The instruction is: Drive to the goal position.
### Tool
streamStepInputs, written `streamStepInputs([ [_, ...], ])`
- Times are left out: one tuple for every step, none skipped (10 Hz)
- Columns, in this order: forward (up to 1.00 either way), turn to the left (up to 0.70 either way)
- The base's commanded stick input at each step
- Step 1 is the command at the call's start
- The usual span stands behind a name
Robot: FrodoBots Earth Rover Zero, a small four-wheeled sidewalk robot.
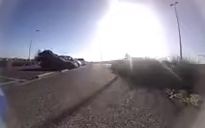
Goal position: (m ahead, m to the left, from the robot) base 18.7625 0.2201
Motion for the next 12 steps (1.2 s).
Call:
streamStepInputs([
  [0.70,0.00],
  [0.70,0.00],
  [0.70,0.00],
  [0.70,0.00],
  [0.70,0.00],
  [0.70,0.00],
  [0.70,0.00],
  [0.70,0.00],
  [0.70,0.00],
  [0.70,0.00],
  [0.70,0.00],
  [0.70,0.00],
])
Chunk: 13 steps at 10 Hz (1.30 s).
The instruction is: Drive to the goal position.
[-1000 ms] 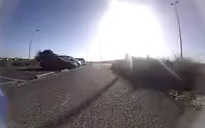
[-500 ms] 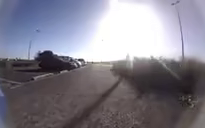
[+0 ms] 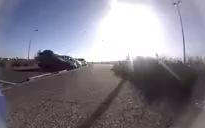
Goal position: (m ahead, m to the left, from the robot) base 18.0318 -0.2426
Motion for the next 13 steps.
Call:
streamStepInputs([
  [0.70,0.00],
  [0.70,0.00],
  [0.70,0.00],
  [0.70,0.00],
  [0.70,0.00],
  [0.70,0.00],
  [0.70,0.00],
  [0.70,0.00],
  [0.70,0.00],
  [0.70,0.00],
  [0.70,0.00],
  [0.70,0.00],
  [0.70,0.00],
])
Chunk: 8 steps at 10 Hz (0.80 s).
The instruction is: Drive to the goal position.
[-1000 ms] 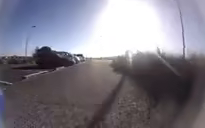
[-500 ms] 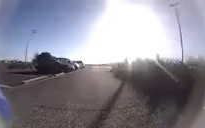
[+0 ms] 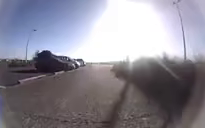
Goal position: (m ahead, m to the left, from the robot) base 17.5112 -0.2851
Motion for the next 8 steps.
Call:
streamStepInputs([
  [0.70,0.00],
  [0.70,0.00],
  [0.70,0.00],
  [0.70,0.00],
  [0.70,0.00],
  [0.70,0.00],
  [0.70,0.00],
  [0.70,0.00],
])
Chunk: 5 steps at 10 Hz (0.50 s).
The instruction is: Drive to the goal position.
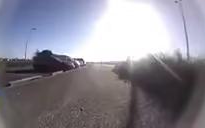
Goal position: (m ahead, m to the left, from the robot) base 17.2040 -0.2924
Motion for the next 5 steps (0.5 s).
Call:
streamStepInputs([
  [0.70,0.00],
  [0.70,0.00],
  [0.70,0.00],
  [0.70,0.00],
  [0.70,0.00],
])
